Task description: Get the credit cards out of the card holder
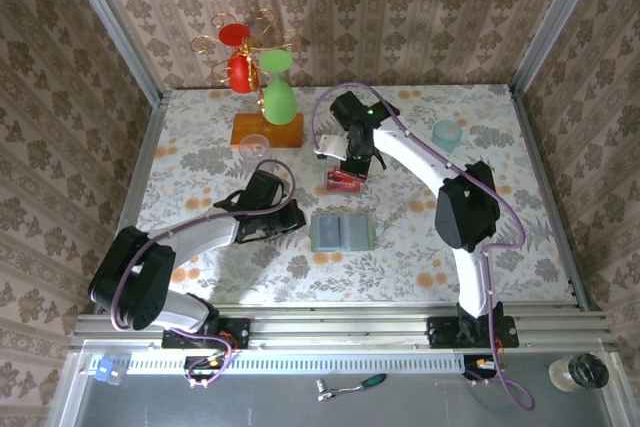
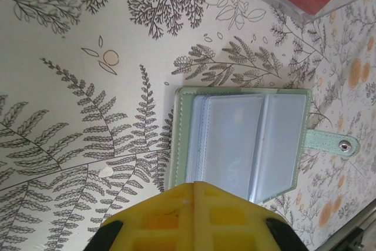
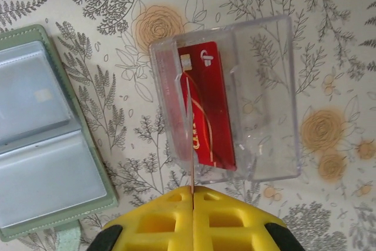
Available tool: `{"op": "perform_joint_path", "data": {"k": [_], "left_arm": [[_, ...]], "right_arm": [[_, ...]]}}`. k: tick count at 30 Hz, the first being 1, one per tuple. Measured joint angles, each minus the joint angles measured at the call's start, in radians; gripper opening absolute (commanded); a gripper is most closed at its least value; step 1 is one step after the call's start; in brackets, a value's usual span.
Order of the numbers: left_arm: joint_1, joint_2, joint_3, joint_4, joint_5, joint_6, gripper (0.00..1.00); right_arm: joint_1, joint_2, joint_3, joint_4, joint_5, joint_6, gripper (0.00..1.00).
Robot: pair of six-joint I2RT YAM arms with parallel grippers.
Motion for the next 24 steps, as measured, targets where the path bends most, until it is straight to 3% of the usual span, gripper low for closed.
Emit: {"op": "perform_joint_path", "data": {"k": [14, 19, 24], "left_arm": [[0.04, -0.001, 0.0, 0.0, 0.001, 0.0, 0.06], [0.045, -0.001, 0.0, 0.0, 0.008, 0.001, 0.06], [0.047, 0.013, 0.0, 0.003, 0.019, 0.001, 0.06]], "right_arm": [[0.0, 0.15, 0.148, -0.035, -0.001, -0.05, 0.0], [-0.001, 0.17, 0.148, -0.051, 0.0, -0.05, 0.12], [-0.005, 0.17, 0.149, -0.051, 0.005, -0.048, 0.13]]}}
